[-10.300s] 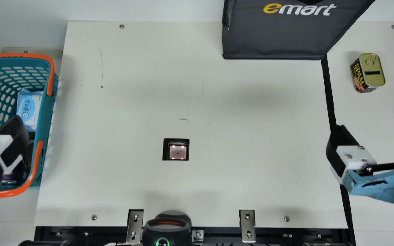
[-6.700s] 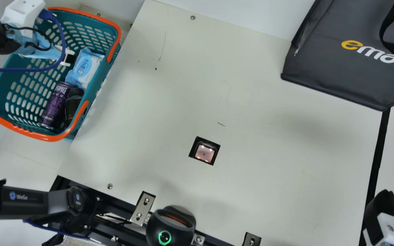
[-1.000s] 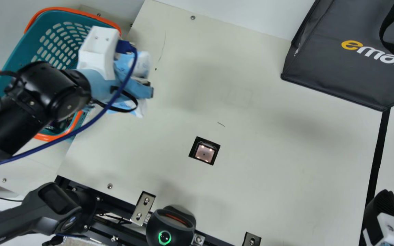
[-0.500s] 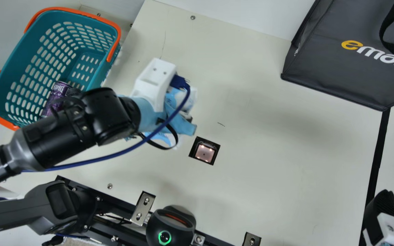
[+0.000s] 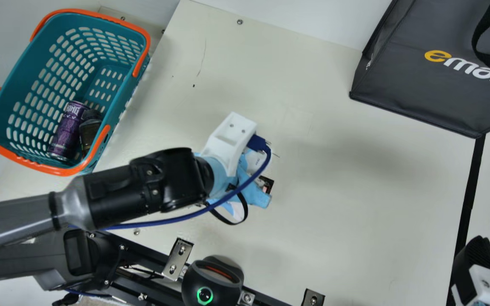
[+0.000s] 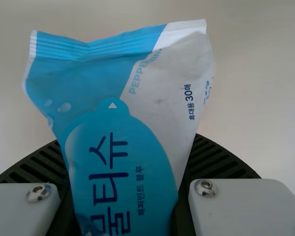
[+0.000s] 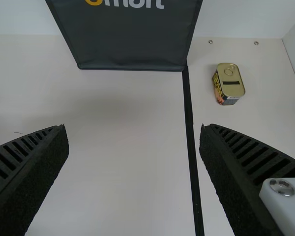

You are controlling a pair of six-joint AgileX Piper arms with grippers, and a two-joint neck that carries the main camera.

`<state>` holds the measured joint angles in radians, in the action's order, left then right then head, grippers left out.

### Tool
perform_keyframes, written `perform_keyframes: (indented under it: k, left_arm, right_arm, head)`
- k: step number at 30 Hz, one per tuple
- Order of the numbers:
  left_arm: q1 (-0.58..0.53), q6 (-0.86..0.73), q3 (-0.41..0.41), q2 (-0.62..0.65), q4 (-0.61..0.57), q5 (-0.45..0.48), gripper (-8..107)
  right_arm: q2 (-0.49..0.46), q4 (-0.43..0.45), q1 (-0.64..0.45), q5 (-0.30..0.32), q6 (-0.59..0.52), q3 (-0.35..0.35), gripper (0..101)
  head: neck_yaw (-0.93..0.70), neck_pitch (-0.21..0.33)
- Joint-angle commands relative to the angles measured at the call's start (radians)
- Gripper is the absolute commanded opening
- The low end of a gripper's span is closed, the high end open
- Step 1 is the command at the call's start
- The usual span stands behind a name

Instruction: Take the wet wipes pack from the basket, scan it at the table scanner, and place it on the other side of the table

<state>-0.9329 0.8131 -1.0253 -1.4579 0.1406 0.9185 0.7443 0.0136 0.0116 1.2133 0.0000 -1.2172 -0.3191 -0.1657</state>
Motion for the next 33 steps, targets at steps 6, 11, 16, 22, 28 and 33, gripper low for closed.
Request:
perform_keyframes:
  k: [6, 11, 16, 22, 28, 33]
  left_arm:
    - [-0.049, 0.049, 0.017, -0.066, 0.009, -0.047, -8]
    - [-0.062, 0.092, 0.028, -0.115, 0.022, -0.088, 2]
    - [-0.064, 0.123, 0.036, -0.161, 0.034, -0.126, 19]
    - [-0.059, 0.148, 0.037, -0.201, 0.054, -0.153, 39]
    - [-0.047, 0.153, 0.031, -0.227, 0.066, -0.168, 59]
    - [-0.039, 0.162, 0.025, -0.238, 0.091, -0.175, 76]
  right_arm:
    - [0.0, 0.0, 0.0, 0.0, 0.0, 0.0, 95]
    - [0.0, 0.0, 0.0, 0.0, 0.0, 0.0, 95]
    - [0.0, 0.0, 0.0, 0.0, 0.0, 0.0, 95]
    - [0.0, 0.0, 0.0, 0.0, 0.0, 0.0, 95]
    - [0.0, 0.0, 0.0, 0.0, 0.0, 0.0, 95]
    - [0.0, 0.0, 0.0, 0.0, 0.0, 0.0, 95]
  head:
    - [-0.002, 0.027]
    - [-0.002, 0.027]
    - [-0.002, 0.027]
    - [-0.002, 0.027]
    - [-0.002, 0.027]
    - [-0.002, 0.027]
